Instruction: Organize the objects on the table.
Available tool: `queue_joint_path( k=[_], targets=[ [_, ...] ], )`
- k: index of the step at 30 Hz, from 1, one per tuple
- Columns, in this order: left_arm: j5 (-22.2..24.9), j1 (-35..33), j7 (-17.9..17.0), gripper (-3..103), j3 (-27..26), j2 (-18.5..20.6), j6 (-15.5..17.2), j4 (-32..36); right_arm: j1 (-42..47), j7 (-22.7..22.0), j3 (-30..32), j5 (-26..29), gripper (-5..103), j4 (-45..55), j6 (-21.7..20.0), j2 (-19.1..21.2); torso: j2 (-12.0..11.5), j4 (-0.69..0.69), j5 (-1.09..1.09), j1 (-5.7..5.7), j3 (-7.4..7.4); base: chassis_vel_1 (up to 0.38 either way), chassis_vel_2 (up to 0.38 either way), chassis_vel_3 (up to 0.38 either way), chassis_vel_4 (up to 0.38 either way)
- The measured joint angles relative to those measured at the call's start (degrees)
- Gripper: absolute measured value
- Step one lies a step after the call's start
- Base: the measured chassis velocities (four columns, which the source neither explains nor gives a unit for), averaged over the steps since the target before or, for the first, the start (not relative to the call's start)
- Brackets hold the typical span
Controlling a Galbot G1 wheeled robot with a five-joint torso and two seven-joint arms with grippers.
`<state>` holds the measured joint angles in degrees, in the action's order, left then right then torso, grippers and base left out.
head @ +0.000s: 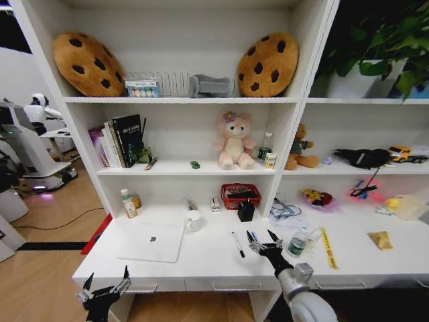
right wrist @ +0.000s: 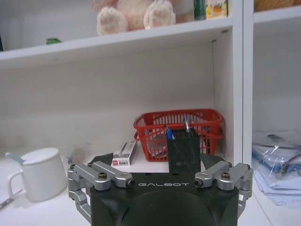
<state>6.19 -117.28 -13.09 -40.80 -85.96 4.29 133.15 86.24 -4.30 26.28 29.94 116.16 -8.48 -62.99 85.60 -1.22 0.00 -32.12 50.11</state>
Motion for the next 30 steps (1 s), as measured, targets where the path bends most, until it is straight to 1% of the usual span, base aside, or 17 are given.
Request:
queue_joint_path(
  k=[1,4,6,8,9,11,12,14,15,17,21,23,30],
  targets=[
    [0.0,0.0,0.0,100,0.0,0.0,0.0,0.0,0.0,0.0,0.0,0.0,100,0.0,0.0,0.0,0.0,0.0,0.0,0.0,0.0,0.0,0.0,0.0,0.0],
    [-0.24,-0.19,0.0,100,0.06,-0.09,0.1,-0.21,-5.14,-0.08,-4.55,2.13,100,-6.03,-1.72,1.07,0.0,-0.01,0.0,0.0,0.0,0.0,0.0,0.0,0.0],
    [-0.31,-0.27,0.0,100,0.05,-0.1,0.1,-0.26,-5.89,-0.24,-5.19,2.43,100,-6.73,-2.0,1.08,0.0,-0.01,0.0,0.0,0.0,0.0,0.0,0.0,0.0],
    [-0.55,-0.62,0.01,100,0.04,-0.17,0.11,-0.37,-9.2,-1.27,-8.37,3.73,100,-9.19,-3.09,1.09,0.0,-0.01,0.01,0.0,0.0,0.0,0.0,0.0,0.0],
    [-0.55,-0.62,0.01,100,0.04,-0.17,0.11,-0.37,-9.2,-1.27,-8.37,3.73,100,-9.19,-3.09,1.09,0.0,-0.01,0.01,0.0,0.0,0.0,0.0,0.0,0.0],
    [-0.66,-0.69,0.01,100,0.12,-0.27,0.16,-0.43,-12.32,-2.32,-10.94,5.11,102,-11.04,-4.05,1.38,0.0,0.0,-0.01,0.0,0.0,0.0,0.0,0.0,0.0],
    [-0.66,-0.69,0.01,100,0.12,-0.27,0.16,-0.43,-12.32,-2.32,-10.94,5.11,102,-11.04,-4.05,1.38,0.0,0.0,-0.01,0.0,0.0,0.0,0.0,0.0,0.0],
    [-0.8,-0.66,0.02,100,0.13,-0.31,0.26,-0.7,-15.51,-3.09,-13.36,5.8,97,-13.0,-4.7,1.2,0.0,-0.02,-0.01,0.0,0.0,0.0,0.0,0.0,0.0],
    [-0.8,-0.66,0.02,100,0.13,-0.31,0.26,-0.7,-15.51,-3.09,-13.36,5.8,97,-13.0,-4.7,1.2,0.0,-0.02,-0.01,0.0,0.0,0.0,0.0,0.0,0.0],
    [-0.85,-0.68,0.02,100,0.14,-0.33,0.34,-0.89,-18.26,-3.97,-15.29,5.9,89,-14.97,-5.24,0.05,0.0,0.0,0.0,0.0,0.0,0.0,0.0,0.0,0.0],
    [-0.89,-0.68,0.01,100,0.13,-0.34,0.37,-1.05,-20.34,-4.65,-16.57,6.05,86,-16.69,-5.98,-1.02,0.0,0.0,-0.01,0.0,0.0,0.0,0.0,0.0,0.0],
    [-0.9,-0.63,0.0,100,0.07,-0.42,0.39,-1.16,-21.21,-5.16,-17.37,6.39,83,-17.57,-6.76,-1.4,0.0,0.0,-0.01,0.0,0.0,0.0,0.0,0.0,0.0],
    [-0.81,-0.25,-0.05,100,-0.21,-0.55,0.41,-1.53,-20.84,-5.71,-17.62,6.18,83,-18.24,-7.39,-2.27,0.0,-0.01,0.0,0.0,-0.01,0.0,0.0,0.0,0.0]
  ],
)
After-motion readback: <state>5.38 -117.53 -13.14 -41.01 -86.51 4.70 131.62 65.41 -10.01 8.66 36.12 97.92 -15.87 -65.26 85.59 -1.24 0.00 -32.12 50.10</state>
